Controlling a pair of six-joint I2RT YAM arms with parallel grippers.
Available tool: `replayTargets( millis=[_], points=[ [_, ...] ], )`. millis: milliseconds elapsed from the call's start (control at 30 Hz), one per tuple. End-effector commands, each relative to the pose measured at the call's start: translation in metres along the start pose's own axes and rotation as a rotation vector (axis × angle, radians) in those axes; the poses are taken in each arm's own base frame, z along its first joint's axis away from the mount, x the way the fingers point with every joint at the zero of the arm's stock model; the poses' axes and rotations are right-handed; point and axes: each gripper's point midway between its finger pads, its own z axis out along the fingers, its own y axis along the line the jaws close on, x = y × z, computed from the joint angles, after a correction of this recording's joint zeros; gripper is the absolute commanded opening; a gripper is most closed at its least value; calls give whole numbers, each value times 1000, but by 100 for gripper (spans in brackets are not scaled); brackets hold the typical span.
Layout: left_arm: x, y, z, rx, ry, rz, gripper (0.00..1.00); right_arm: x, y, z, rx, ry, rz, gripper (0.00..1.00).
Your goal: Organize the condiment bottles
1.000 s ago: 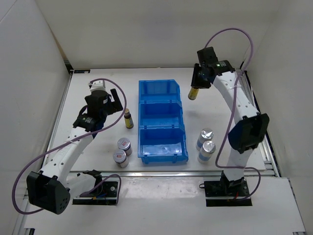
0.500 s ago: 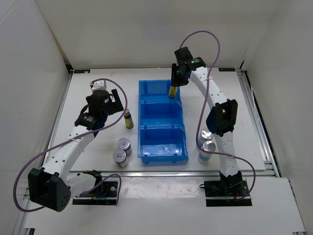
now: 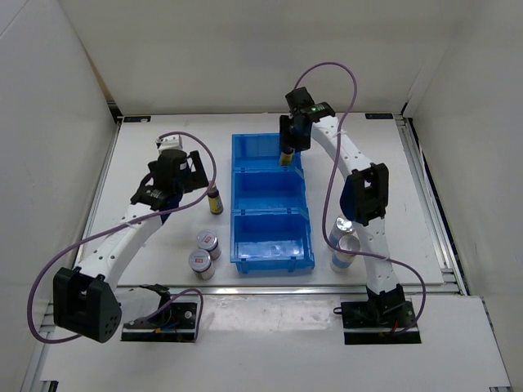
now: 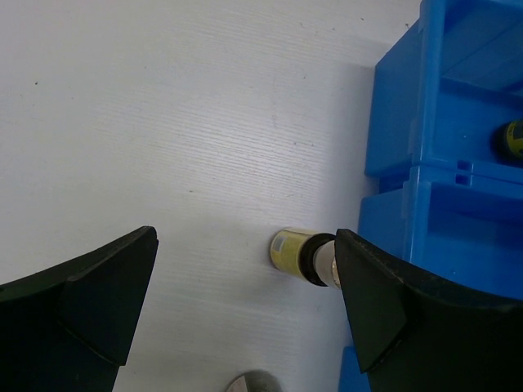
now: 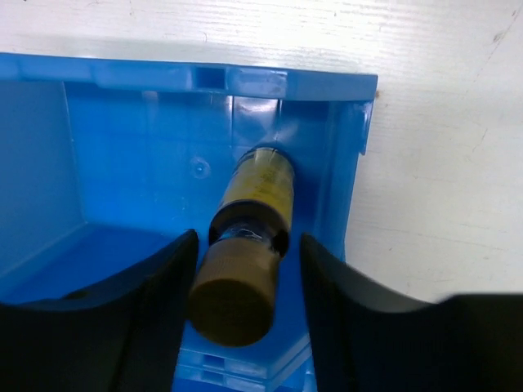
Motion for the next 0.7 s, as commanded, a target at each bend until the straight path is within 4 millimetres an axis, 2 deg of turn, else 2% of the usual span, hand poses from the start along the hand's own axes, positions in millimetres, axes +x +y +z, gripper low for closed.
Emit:
replayTargets(
  millis=[0,33,67,133,167,300,333,367,400,433,467,533,600,667],
  points=[
    [-1,-2,3,3,2,6,100,-21,11,-19,-34,-79,-13,60],
    [-2,-5,4,12,4,14,100,-21,11,-19,-34,-79,-13,66],
    [3,-6,8,14,23,20,100,-26,9,-32,-21,-102,-12,75],
    [-1,-10,10,24,23,19,100,-27,8,-42,8,-118,-17,80],
    [4,-9,13,16,43,26,100,-34,1,-54,50,-158,-4,100],
    [6,-12,18,20,57,20,100,-50,9,-98,56,-253,-21,100],
    [6,-17,19,36,66,11,100,-51,10,-119,59,-280,-23,100],
    [2,-21,18,55,61,7,100,-51,8,-129,63,-294,-21,100],
    [3,-29,19,86,76,-4,100,-46,6,-129,65,-288,-21,100],
    [5,-32,20,100,95,-1,100,-47,10,-152,48,-330,0,100],
    [-2,-39,21,120,91,-13,100,-45,5,-158,67,-347,14,100],
    [-6,-44,21,128,95,-43,100,-29,14,-168,61,-365,-10,100],
    [-13,-51,18,142,81,-62,100,-17,15,-171,71,-365,-24,100],
    [-14,-49,18,134,77,-62,100,-9,20,-169,66,-352,-37,100]
  ],
)
